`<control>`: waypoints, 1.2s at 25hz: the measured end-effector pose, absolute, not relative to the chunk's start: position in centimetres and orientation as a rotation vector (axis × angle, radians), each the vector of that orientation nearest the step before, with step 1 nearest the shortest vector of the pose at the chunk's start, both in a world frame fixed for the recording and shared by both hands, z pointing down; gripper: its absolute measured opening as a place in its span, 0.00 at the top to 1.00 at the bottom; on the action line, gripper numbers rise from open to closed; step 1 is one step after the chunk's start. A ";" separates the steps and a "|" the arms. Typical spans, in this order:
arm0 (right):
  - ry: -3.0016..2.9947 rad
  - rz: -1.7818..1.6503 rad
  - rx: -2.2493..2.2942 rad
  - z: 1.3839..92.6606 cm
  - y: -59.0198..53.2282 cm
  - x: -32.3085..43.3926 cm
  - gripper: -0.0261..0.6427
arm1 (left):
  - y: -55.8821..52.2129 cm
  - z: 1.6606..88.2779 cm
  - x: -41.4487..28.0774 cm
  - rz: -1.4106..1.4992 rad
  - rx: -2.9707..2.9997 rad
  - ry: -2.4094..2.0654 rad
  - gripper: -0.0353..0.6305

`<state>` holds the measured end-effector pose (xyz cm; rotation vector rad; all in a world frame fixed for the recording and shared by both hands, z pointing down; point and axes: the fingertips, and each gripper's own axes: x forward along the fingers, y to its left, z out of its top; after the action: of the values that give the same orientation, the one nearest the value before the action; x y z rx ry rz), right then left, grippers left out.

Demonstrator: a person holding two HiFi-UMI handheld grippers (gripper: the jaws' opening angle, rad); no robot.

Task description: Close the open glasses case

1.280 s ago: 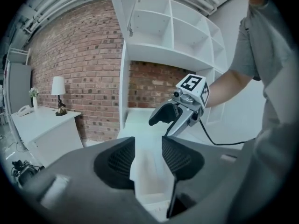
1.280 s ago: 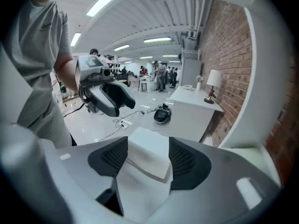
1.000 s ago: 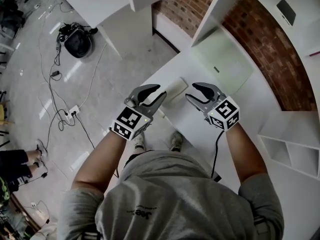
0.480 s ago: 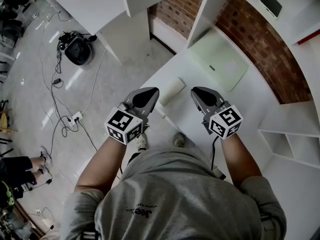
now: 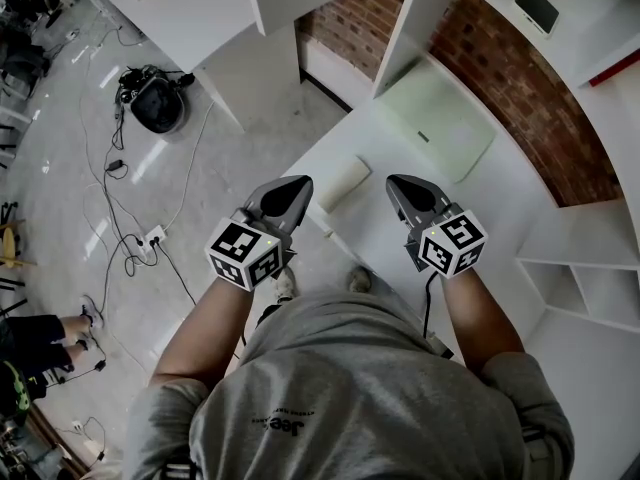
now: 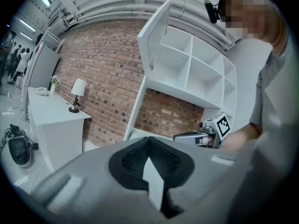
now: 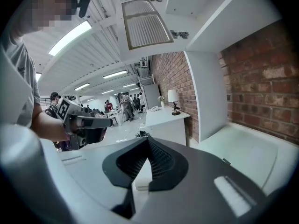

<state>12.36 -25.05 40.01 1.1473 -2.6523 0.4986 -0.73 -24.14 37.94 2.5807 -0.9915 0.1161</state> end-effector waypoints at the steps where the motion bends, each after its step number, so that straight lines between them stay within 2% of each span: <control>1: -2.651 0.498 1.146 40.0 -25.1 12.4 0.95 | -24.2 37.9 -0.8 0.113 2.579 -0.992 0.95; 30: -2.640 0.492 1.125 40.4 -25.4 12.0 0.95 | -24.0 38.0 -0.9 0.117 2.590 -0.981 0.95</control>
<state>12.03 -25.39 40.45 1.1246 -2.6396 0.4918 -0.88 -23.99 37.96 2.5896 -0.9811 0.1170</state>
